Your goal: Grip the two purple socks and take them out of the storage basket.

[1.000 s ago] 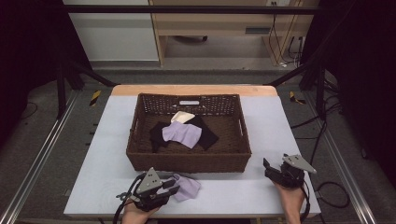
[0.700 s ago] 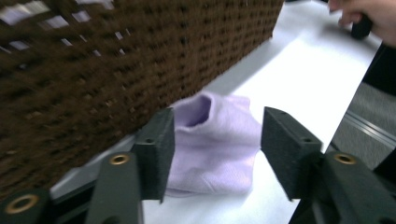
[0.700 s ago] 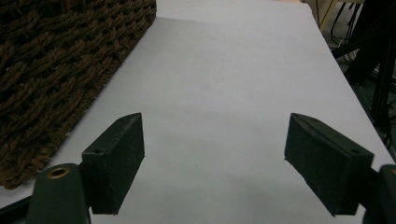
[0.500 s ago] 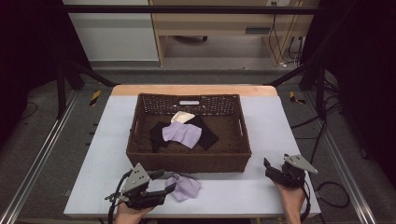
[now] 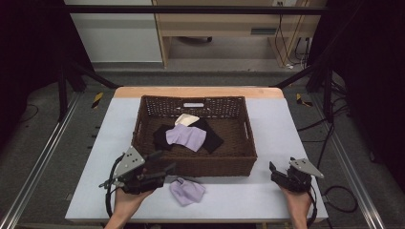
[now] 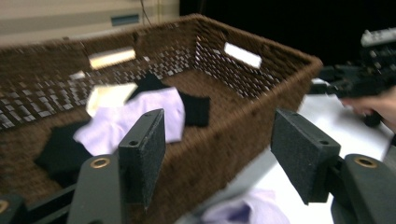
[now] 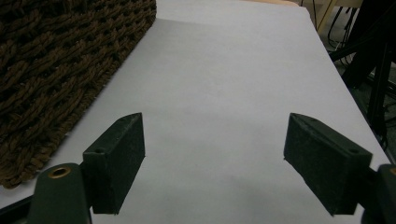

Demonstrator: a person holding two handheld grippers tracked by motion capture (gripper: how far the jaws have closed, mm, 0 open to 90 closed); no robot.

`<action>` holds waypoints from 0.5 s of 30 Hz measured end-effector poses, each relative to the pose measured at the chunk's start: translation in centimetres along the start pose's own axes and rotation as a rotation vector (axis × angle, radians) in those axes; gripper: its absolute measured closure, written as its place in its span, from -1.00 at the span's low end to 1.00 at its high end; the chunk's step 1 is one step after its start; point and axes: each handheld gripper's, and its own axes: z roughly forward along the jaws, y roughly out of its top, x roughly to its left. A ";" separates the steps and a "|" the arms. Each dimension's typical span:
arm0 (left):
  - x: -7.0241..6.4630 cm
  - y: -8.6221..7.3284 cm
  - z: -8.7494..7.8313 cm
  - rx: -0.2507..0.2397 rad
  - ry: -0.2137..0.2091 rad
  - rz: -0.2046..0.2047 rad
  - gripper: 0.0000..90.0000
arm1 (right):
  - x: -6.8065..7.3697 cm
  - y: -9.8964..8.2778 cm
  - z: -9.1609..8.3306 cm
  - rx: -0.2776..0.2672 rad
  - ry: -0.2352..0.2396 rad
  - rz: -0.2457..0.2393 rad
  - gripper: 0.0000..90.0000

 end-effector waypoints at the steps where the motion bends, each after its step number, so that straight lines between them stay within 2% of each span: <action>1: 0.3 0.9 0.3 -0.003 0.017 0.013 -0.21 | 0.0 0.0 0.0 0.001 -0.002 0.000 -0.53; 2: 0.3 0.9 0.3 -0.003 0.017 0.013 -0.21 | 0.0 0.0 0.0 0.001 -0.002 0.000 -0.53; 3: 0.6 1.8 0.7 -0.014 0.030 0.017 -0.20 | 0.0 0.0 0.0 0.003 0.000 0.000 -0.53; 12: 1.7 4.5 2.4 -0.030 0.072 0.033 -0.12 | 0.0 0.0 0.1 0.005 0.000 -0.003 -0.52; 15: 1.9 5.6 3.5 -0.024 0.093 0.056 -0.09 | 0.0 0.0 0.1 0.005 -0.001 -0.002 -0.52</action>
